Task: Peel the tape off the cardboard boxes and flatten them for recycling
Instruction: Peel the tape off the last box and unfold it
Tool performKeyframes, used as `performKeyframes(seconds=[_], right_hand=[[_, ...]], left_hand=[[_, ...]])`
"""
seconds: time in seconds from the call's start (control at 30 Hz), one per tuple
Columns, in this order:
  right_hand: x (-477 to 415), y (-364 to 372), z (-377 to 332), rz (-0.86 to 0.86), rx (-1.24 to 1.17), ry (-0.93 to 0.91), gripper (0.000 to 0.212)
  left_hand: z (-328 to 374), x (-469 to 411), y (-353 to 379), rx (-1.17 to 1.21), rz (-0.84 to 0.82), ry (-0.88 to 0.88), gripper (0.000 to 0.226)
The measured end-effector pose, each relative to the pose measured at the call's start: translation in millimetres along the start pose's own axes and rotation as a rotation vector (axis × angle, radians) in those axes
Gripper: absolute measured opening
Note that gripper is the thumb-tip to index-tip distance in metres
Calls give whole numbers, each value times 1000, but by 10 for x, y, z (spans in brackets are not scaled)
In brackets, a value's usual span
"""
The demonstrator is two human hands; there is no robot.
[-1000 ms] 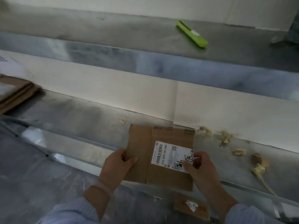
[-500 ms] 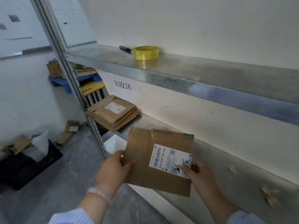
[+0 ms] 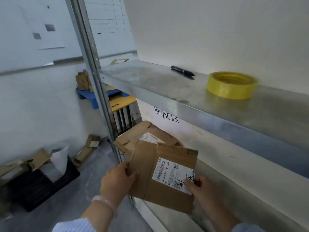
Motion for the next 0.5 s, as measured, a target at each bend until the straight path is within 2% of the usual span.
performKeyframes(seconds=[0.3, 0.5], right_hand=[[-881, 771, -571, 26, 201, 8, 18], [-1131, 1155, -570, 170, 215, 137, 21]], left_hand=[[-185, -1522, 132, -120, -88, 40, 54], [-121, -2345, 445, -138, -212, 230, 37]])
Point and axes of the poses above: each hand's wrist, its own x-axis away from the middle knuckle, its own y-axis out of the palm, z = x × y, the point moved 9 cm from there along -x, towards the middle knuckle, and after that the axes turned 6 degrees about z, right-handed, at the moved point
